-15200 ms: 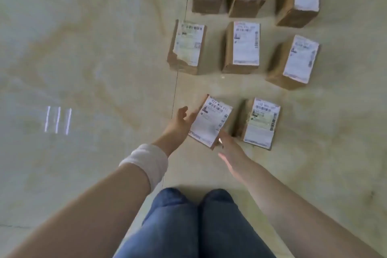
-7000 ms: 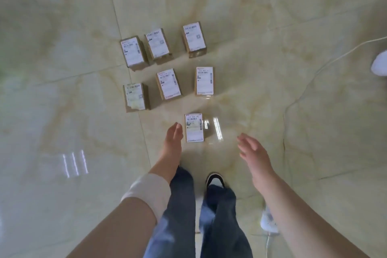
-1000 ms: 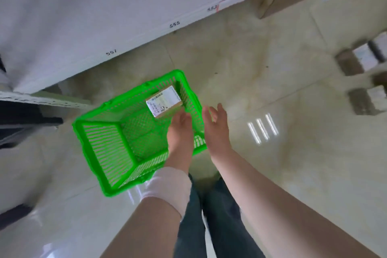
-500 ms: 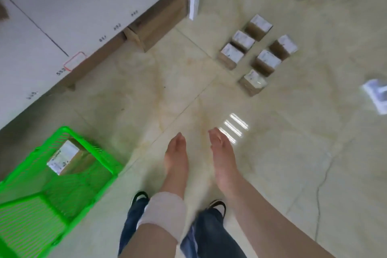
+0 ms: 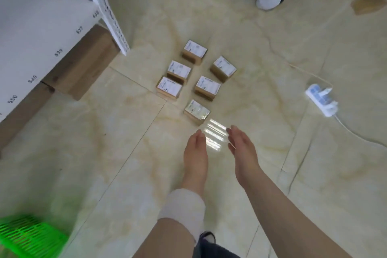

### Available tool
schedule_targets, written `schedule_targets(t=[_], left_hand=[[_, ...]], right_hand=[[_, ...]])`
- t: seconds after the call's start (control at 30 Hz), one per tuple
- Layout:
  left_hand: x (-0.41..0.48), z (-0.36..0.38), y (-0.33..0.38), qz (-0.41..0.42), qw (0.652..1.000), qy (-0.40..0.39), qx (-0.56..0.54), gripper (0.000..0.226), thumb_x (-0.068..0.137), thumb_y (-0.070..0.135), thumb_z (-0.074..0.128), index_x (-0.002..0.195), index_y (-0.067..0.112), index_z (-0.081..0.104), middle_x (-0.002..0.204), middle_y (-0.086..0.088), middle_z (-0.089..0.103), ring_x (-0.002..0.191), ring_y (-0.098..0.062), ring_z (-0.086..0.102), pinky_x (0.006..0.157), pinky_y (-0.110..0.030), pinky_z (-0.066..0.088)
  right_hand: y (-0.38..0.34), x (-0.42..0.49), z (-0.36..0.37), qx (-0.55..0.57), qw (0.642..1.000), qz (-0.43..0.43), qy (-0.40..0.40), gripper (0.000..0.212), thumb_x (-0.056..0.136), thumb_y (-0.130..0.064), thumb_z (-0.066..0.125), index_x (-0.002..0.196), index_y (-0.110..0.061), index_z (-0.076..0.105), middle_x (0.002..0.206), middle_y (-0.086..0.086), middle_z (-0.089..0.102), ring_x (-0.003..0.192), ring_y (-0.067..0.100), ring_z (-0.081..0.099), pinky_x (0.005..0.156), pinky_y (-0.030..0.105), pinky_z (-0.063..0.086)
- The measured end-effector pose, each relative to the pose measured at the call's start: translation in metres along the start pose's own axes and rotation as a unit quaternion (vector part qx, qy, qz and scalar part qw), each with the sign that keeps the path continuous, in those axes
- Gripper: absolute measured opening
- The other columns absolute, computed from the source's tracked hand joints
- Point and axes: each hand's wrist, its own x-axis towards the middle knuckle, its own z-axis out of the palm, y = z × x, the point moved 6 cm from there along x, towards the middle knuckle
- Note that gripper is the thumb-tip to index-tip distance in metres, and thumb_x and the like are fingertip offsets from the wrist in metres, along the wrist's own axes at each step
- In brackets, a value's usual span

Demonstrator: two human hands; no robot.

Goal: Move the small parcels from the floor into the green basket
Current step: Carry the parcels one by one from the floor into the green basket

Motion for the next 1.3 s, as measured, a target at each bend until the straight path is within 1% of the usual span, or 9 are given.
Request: schedule_targets(t=[0.1,0.2,0.33,0.57,0.73,0.87,1.0,1.17,1.3], left_hand=[[0.023,0.064,0.028,0.004,1.000,-0.027,0.011,0.039,0.097,0.020,0.039,0.134,0.015,0.047,0.139,0.000,0.050,0.123,-0.010,0.046,0.102,-0.020,0.030],[0.047,0.122,0.051,0.004,0.999,-0.036,0.020,0.040,0.097,0.023,0.039,0.136,0.016,0.045,0.140,0.000,0.049,0.127,-0.013,0.045,0.109,-0.026,0.031],[0.086,0.187,0.079,-0.005,1.000,-0.006,0.021,0.041,0.097,0.024,0.039,0.137,0.016,0.044,0.141,-0.003,0.048,0.129,-0.017,0.046,0.113,-0.033,0.031],[0.139,0.275,0.120,-0.066,0.996,0.028,-0.053,0.041,0.097,0.024,0.042,0.137,0.016,0.043,0.141,-0.001,0.047,0.129,-0.017,0.046,0.106,-0.025,0.031],[0.197,0.291,0.156,-0.091,0.990,0.077,-0.082,0.042,0.095,0.030,0.043,0.136,0.022,0.044,0.140,0.003,0.048,0.127,-0.016,0.047,0.112,-0.032,0.031],[0.265,0.303,0.168,-0.113,0.986,0.082,-0.088,0.043,0.095,0.033,0.042,0.137,0.023,0.042,0.140,0.001,0.048,0.125,-0.018,0.047,0.109,-0.032,0.033],[0.318,0.307,0.168,-0.137,0.977,0.112,-0.116,0.044,0.096,0.032,0.040,0.139,0.022,0.039,0.142,-0.001,0.045,0.121,-0.016,0.045,0.098,-0.026,0.032],[0.342,0.312,0.172,-0.167,0.967,0.141,-0.131,0.046,0.097,0.031,0.039,0.141,0.017,0.036,0.139,-0.007,0.047,0.104,-0.014,0.042,0.087,-0.021,0.026],[0.361,0.309,0.167,-0.181,0.966,0.156,-0.101,0.044,0.098,0.024,0.039,0.140,0.010,0.036,0.143,-0.009,0.043,0.129,-0.025,0.043,0.088,-0.021,0.029]], right_hand=[[-0.037,0.043,-0.033,0.003,1.000,-0.006,0.012,0.039,0.094,-0.033,0.049,0.129,-0.015,0.052,0.135,0.001,0.056,0.124,0.013,0.049,0.110,0.031,0.035],[-0.071,0.085,-0.064,-0.006,1.000,-0.010,0.010,0.032,0.095,-0.032,0.048,0.122,-0.017,0.054,0.133,0.003,0.057,0.122,0.015,0.051,0.107,0.030,0.037],[-0.113,0.141,-0.105,-0.036,0.999,0.002,-0.016,0.045,0.094,-0.036,0.048,0.133,-0.013,0.051,0.135,0.000,0.055,0.124,0.014,0.050,0.112,0.034,0.035],[-0.192,0.240,-0.145,-0.119,0.992,0.002,-0.043,0.036,0.093,-0.039,0.048,0.125,-0.023,0.052,0.134,-0.002,0.054,0.125,0.014,0.048,0.112,0.036,0.034],[-0.240,0.310,-0.118,-0.194,0.977,0.019,-0.091,0.017,0.095,-0.031,0.047,0.109,-0.029,0.056,0.125,-0.005,0.055,0.114,0.010,0.049,0.101,0.025,0.035],[-0.260,0.387,-0.093,-0.244,0.964,0.023,-0.107,0.015,0.095,-0.029,0.047,0.106,-0.030,0.057,0.127,0.003,0.056,0.120,0.017,0.051,0.104,0.028,0.035],[-0.269,0.455,-0.079,-0.316,0.942,0.031,-0.110,0.040,0.096,-0.030,0.046,0.132,-0.015,0.051,0.138,0.005,0.051,0.122,0.018,0.050,0.100,0.026,0.035],[-0.286,0.490,-0.062,-0.383,0.910,0.033,-0.156,0.045,0.096,-0.035,0.045,0.137,-0.016,0.046,0.141,0.005,0.049,0.129,0.021,0.047,0.106,0.030,0.034],[-0.282,0.512,-0.047,-0.412,0.889,0.035,-0.197,0.048,0.095,-0.038,0.044,0.138,-0.017,0.044,0.143,0.002,0.048,0.129,0.019,0.047,0.111,0.034,0.034]])
